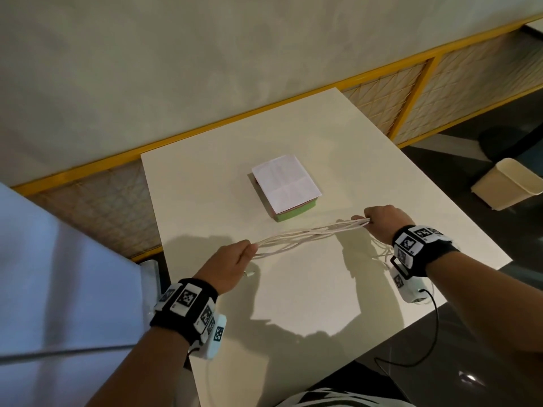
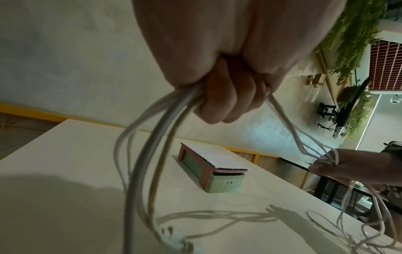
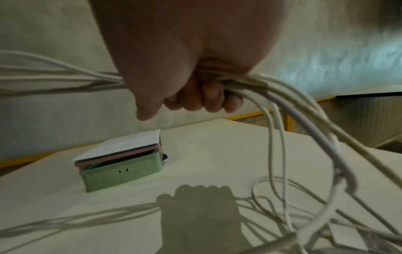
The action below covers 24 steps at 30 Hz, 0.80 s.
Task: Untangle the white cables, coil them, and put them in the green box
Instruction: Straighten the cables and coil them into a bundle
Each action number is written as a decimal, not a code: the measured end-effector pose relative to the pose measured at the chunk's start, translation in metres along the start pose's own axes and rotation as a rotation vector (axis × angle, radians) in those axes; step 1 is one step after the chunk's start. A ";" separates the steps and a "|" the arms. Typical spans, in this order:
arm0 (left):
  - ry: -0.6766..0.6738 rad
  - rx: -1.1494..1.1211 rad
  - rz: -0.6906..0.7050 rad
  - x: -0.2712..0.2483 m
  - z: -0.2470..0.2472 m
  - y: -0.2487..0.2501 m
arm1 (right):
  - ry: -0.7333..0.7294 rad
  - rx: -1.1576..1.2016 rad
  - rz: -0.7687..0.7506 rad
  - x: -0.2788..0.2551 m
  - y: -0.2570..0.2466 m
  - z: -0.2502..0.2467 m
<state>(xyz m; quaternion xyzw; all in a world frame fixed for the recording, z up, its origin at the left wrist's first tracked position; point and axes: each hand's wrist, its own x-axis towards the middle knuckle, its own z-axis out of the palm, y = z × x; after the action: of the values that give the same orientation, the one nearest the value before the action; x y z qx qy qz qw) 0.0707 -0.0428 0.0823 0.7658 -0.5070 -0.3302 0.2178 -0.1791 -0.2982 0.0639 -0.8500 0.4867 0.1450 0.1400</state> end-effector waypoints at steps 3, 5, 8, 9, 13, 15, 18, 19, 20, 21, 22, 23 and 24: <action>-0.078 0.017 0.015 -0.003 0.000 0.005 | 0.020 0.025 -0.013 0.001 0.006 0.000; -0.186 0.079 -0.014 -0.007 0.001 0.006 | 0.021 0.005 -0.019 0.001 0.010 -0.005; -0.243 0.225 -0.036 -0.012 0.007 0.009 | 0.015 -0.064 -0.033 0.003 0.012 -0.012; -0.233 0.261 -0.023 -0.013 0.010 0.011 | 0.006 -0.071 -0.027 0.003 0.012 -0.013; -0.178 0.274 0.024 -0.016 0.015 0.020 | -0.077 -0.109 -0.037 -0.005 0.005 -0.014; -0.165 0.265 0.024 -0.017 0.014 0.020 | -0.104 -0.184 -0.146 -0.008 -0.004 -0.010; -0.171 0.276 0.018 -0.016 0.012 0.020 | -0.074 -0.196 -0.398 -0.026 -0.043 -0.016; -0.169 0.285 0.024 -0.015 0.012 0.022 | -0.089 -0.146 -0.487 -0.036 -0.062 -0.019; -0.162 0.294 0.034 -0.013 0.011 0.026 | -0.133 -0.084 -0.576 -0.047 -0.081 -0.022; -0.149 0.298 0.048 -0.011 0.010 0.031 | -0.180 -0.046 -0.645 -0.057 -0.103 -0.023; -0.138 0.301 0.061 -0.007 0.007 0.036 | -0.223 -0.017 -0.676 -0.064 -0.121 -0.021; -0.120 0.286 0.070 -0.001 0.004 0.041 | -0.244 0.024 -0.671 -0.066 -0.136 -0.018; -0.097 0.253 0.070 0.004 0.001 0.043 | -0.225 0.093 -0.643 -0.068 -0.147 -0.017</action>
<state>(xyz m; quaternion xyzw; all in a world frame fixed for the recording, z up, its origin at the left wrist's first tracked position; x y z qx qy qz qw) 0.0442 -0.0632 0.1094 0.7524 -0.5807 -0.2923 0.1061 -0.0822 -0.1793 0.1194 -0.9313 0.1815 0.1639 0.2700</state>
